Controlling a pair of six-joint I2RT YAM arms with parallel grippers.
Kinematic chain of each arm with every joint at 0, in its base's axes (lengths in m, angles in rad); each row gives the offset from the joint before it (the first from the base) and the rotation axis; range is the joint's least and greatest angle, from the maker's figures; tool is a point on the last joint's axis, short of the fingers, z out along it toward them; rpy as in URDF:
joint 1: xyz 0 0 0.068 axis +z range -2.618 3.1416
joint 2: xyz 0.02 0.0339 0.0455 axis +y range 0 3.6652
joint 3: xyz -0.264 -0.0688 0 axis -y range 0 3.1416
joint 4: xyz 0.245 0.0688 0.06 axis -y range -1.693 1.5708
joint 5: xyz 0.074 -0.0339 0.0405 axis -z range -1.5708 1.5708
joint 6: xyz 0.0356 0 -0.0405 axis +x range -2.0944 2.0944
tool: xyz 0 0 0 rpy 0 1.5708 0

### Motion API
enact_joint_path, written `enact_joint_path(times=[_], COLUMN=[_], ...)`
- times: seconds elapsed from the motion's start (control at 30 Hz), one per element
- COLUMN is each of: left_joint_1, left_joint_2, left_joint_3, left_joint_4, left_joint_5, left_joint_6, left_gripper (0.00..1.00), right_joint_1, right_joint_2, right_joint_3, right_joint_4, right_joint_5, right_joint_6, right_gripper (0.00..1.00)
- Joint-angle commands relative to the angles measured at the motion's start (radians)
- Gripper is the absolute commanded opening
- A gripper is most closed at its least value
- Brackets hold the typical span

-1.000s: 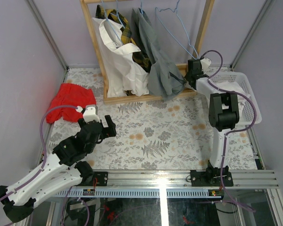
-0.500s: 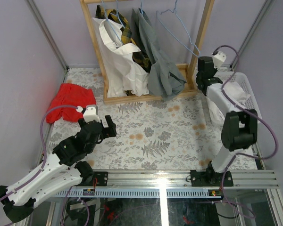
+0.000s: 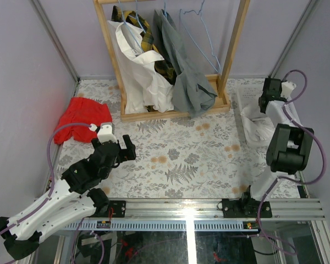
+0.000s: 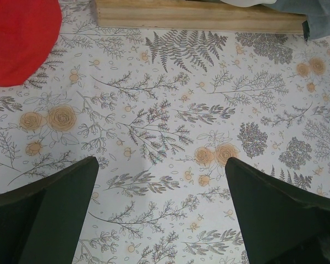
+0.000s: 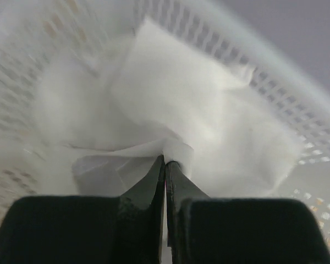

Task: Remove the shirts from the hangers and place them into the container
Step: Adjust the shirt in the bin.

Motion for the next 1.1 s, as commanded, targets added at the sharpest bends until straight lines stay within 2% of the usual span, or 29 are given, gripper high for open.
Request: enact_joint_path(times=[0.0, 0.1, 0.2, 0.3, 0.37, 0.47, 0.67, 0.83, 0.93, 1.07], left_joint_1=[0.008, 0.007, 0.007, 0.008, 0.008, 0.008, 0.008, 0.007, 0.007, 0.007], left_joint_2=[0.003, 0.003, 0.001, -0.001, -0.001, 0.004, 0.015, 0.018, 0.023, 0.024], left_joint_3=[-0.001, 0.000, 0.000, -0.002, -0.001, -0.001, -0.001, -0.001, 0.000, 0.000], left_joint_4=[0.054, 0.054, 0.054, 0.057, 0.057, 0.059, 0.059, 0.060, 0.062, 0.062], left_joint_5=[0.009, 0.012, 0.016, 0.024, 0.025, 0.028, 0.033, 0.037, 0.042, 0.041], left_joint_6=[0.018, 0.018, 0.019, 0.025, 0.024, 0.027, 0.028, 0.029, 0.031, 0.031], left_gripper=[1.00, 1.00, 1.00, 1.00, 1.00, 1.00, 1.00, 1.00, 1.00, 1.00], right_joint_1=[-0.018, -0.019, -0.019, -0.019, -0.019, -0.019, -0.019, -0.019, -0.019, -0.019], right_joint_2=[0.130, 0.119, -0.005, -0.108, -0.161, -0.224, -0.300, -0.265, -0.232, -0.189], right_joint_3=[0.079, 0.078, 0.045, 0.062, 0.064, 0.022, -0.156, -0.196, -0.179, -0.196], right_joint_4=[-0.209, -0.231, -0.176, -0.188, -0.203, -0.228, -0.222, -0.241, -0.251, -0.183], right_joint_5=[-0.249, -0.302, -0.304, -0.298, -0.322, -0.413, -0.698, -0.699, -0.636, -0.510], right_joint_6=[-0.013, -0.008, -0.002, -0.025, -0.030, -0.022, 0.040, 0.023, 0.007, 0.001], right_gripper=[0.02, 0.04, 0.20, 0.39, 0.44, 0.47, 0.47, 0.45, 0.37, 0.14])
